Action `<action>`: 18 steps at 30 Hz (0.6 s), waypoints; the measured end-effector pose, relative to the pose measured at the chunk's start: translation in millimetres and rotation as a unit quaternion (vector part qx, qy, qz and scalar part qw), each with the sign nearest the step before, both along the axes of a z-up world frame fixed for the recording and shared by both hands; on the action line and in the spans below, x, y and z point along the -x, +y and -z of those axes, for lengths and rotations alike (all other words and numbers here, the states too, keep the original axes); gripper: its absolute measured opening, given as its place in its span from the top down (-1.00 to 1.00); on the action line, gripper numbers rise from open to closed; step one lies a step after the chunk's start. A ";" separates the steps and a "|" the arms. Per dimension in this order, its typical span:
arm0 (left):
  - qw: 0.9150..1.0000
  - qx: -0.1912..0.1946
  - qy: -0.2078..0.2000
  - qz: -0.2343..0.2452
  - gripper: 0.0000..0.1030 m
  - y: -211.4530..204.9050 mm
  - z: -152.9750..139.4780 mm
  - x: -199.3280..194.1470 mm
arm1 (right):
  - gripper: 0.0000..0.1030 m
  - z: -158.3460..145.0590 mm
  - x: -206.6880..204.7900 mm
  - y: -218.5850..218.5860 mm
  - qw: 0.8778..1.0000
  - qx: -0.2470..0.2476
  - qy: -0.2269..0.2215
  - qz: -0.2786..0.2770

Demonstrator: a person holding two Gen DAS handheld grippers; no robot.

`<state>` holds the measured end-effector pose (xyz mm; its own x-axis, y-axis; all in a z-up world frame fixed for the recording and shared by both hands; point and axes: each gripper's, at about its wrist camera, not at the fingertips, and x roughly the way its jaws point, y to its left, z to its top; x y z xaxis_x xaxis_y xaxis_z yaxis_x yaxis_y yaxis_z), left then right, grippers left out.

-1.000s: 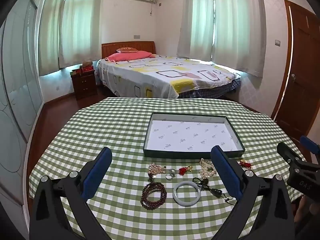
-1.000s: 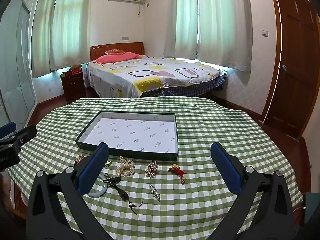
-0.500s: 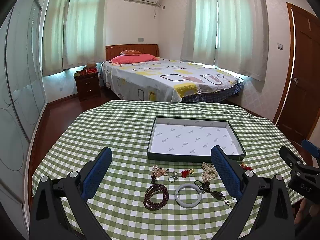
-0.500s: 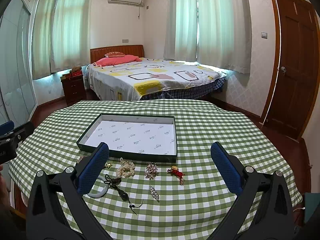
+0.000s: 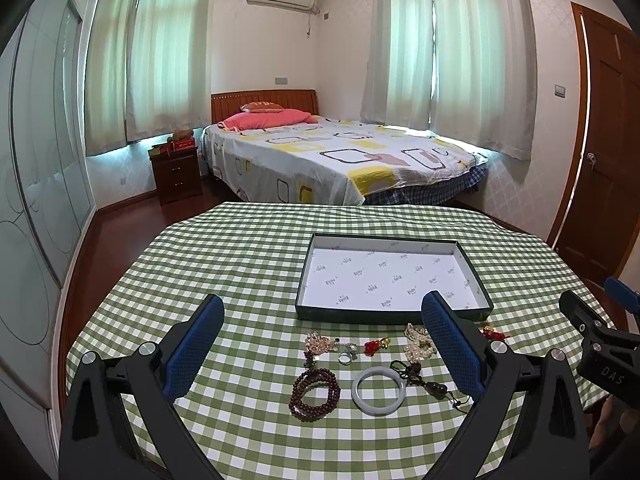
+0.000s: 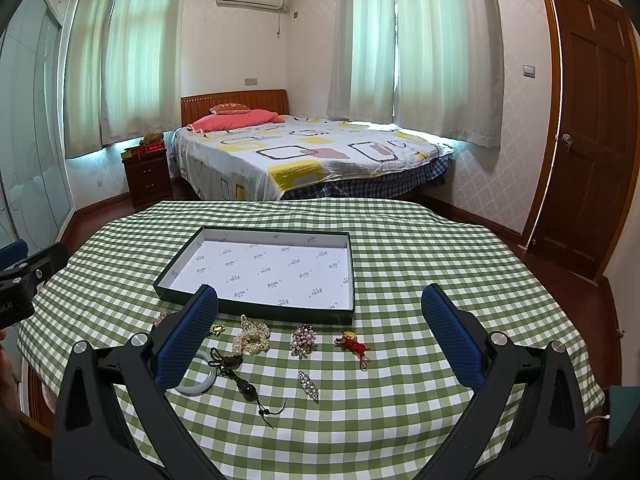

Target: Organize jewelry

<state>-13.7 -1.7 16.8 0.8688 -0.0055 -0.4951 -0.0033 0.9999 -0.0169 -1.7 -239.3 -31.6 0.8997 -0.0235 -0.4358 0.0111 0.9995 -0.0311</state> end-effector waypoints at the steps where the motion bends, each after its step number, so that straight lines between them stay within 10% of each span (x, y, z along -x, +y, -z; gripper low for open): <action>1: 1.000 0.000 0.000 0.000 -0.86 0.3 -0.7 0.3 | -0.92 1.7 0.7 0.8 1.000 0.000 0.000 0.000; 18: 1.000 -0.006 -0.005 -0.004 -0.86 -0.2 -1.8 1.4 | -0.92 2.0 1.9 0.7 1.000 0.001 -0.002 -0.001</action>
<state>-15.1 -1.9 18.6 0.8735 0.0072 -0.4867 -0.0111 0.9999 -0.0051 -3.5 -238.6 -33.6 0.9012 -0.0227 -0.4329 0.0097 0.9994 -0.0322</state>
